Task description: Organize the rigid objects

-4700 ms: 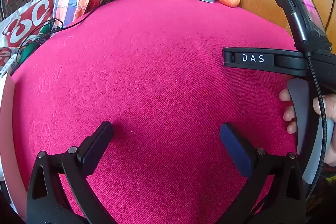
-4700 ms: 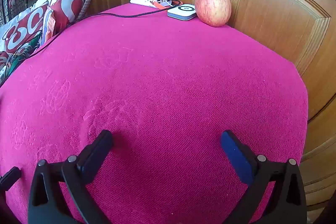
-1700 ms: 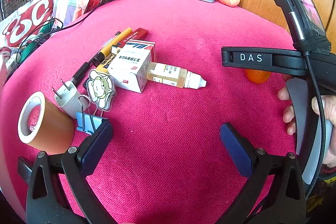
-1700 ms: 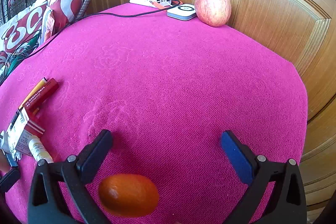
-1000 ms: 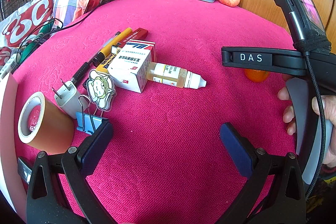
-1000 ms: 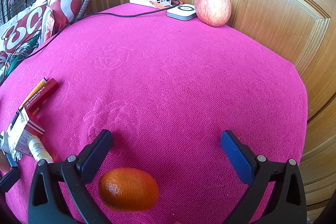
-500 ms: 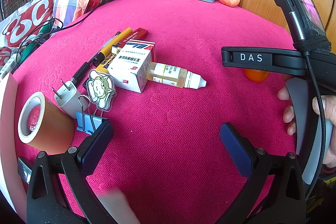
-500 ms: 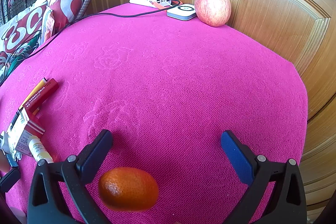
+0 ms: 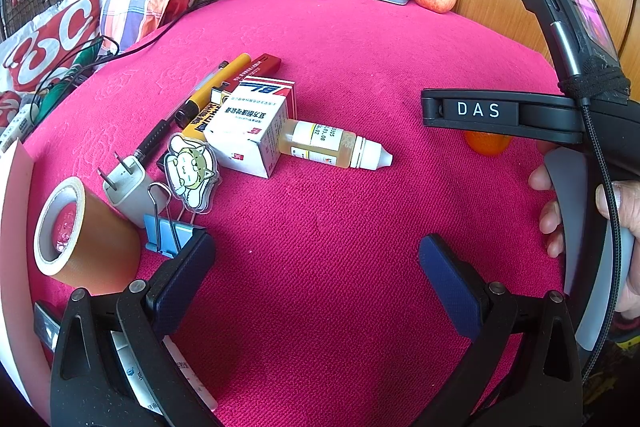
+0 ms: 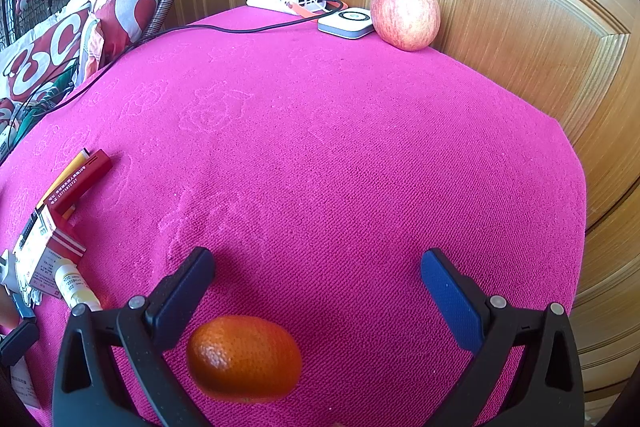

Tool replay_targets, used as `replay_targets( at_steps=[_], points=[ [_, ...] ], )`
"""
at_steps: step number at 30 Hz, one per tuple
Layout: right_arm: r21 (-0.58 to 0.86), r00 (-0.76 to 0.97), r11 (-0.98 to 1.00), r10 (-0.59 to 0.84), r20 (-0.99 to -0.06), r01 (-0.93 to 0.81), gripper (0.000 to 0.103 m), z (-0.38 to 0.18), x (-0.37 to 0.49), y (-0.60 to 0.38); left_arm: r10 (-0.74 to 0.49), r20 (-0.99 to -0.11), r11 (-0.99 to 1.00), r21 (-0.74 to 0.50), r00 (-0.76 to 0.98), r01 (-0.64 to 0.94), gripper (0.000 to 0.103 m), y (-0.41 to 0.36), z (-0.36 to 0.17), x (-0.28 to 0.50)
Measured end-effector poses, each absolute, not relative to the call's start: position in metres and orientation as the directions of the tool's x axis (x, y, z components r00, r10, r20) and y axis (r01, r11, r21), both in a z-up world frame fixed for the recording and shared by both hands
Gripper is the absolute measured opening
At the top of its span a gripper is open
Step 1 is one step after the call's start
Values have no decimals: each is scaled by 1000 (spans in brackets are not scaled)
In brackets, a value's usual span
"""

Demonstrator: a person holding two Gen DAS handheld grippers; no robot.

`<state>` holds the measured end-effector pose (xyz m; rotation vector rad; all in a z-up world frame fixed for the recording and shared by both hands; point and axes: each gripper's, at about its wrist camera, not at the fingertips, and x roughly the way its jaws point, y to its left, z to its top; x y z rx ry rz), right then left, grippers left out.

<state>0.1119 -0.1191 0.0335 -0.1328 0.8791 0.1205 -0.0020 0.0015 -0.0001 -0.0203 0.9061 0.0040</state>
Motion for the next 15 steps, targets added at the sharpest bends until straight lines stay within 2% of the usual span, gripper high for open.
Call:
replay_targets(
  at_steps=[5, 11, 15],
  points=[
    [-65, 630, 985, 51, -775, -160, 103, 34, 112, -119, 7, -787, 1000, -9, 617, -23, 103, 1, 1, -2],
    [-65, 630, 985, 51, -775, -160, 103, 34, 112, -119, 87, -767, 996, 52, 636, -74, 103, -9, 14, -12],
    [-58, 630, 985, 56, -774, -160, 103, 35, 112, -119, 58, -712, 995, -19, 699, -102, 103, 1, 49, -34]
  ],
)
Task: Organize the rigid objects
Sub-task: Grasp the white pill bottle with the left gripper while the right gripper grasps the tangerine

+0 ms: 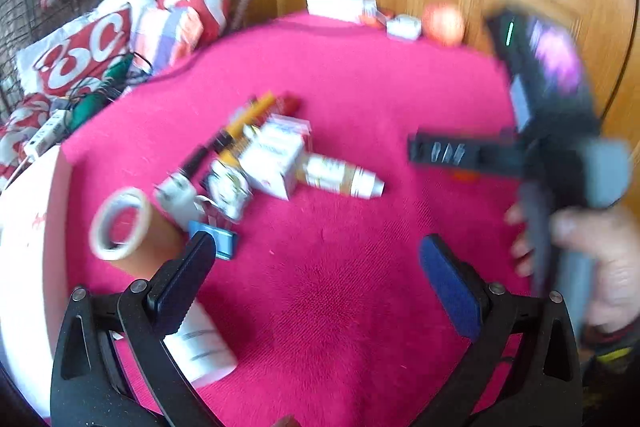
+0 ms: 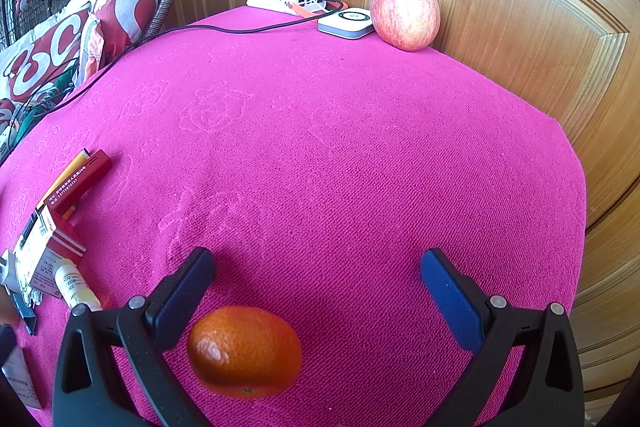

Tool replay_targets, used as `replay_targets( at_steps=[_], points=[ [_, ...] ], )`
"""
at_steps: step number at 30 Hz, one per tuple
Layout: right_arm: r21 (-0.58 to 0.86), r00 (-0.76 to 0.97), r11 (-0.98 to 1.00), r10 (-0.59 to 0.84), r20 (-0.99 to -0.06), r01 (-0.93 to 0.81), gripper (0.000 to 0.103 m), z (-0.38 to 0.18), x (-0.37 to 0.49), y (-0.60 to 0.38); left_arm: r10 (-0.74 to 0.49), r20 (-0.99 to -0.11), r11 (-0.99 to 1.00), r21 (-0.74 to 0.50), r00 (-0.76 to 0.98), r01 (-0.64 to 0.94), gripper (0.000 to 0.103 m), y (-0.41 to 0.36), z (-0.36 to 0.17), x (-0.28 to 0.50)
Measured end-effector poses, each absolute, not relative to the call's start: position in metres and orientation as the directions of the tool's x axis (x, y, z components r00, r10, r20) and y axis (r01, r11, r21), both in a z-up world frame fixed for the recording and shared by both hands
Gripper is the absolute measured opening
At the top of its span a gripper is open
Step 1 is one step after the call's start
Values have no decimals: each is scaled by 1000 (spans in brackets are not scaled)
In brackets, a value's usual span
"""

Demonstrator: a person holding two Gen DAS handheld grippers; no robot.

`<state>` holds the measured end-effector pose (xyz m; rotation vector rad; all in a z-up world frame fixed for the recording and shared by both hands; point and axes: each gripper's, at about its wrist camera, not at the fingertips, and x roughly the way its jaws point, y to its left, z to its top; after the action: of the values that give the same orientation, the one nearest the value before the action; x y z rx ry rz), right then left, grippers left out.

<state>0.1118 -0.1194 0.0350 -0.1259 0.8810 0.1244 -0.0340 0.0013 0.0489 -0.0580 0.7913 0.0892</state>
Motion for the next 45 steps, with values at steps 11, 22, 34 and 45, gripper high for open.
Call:
replay_targets(
  at_steps=[11, 22, 34, 45],
  points=[
    [223, 678, 878, 471, -565, -424, 103, 69, 90, -148, 179, -639, 940, -114, 748, -322, 103, 104, 85, -118],
    [95, 577, 757, 567, -588, -647, 103, 76, 76, -134, 89, -819, 962, -76, 567, -261, 97, 60, 18, -78],
    [49, 470, 708, 516, -716, -705, 66, 48, 90, -118, 85, -844, 943, -103, 529, -316, 77, 69, 10, -66],
    [84, 466, 738, 505, -727, -670, 41, 43, 91, -125, 148, -811, 935, -72, 566, -347, 36, 69, 14, -77]
  ],
)
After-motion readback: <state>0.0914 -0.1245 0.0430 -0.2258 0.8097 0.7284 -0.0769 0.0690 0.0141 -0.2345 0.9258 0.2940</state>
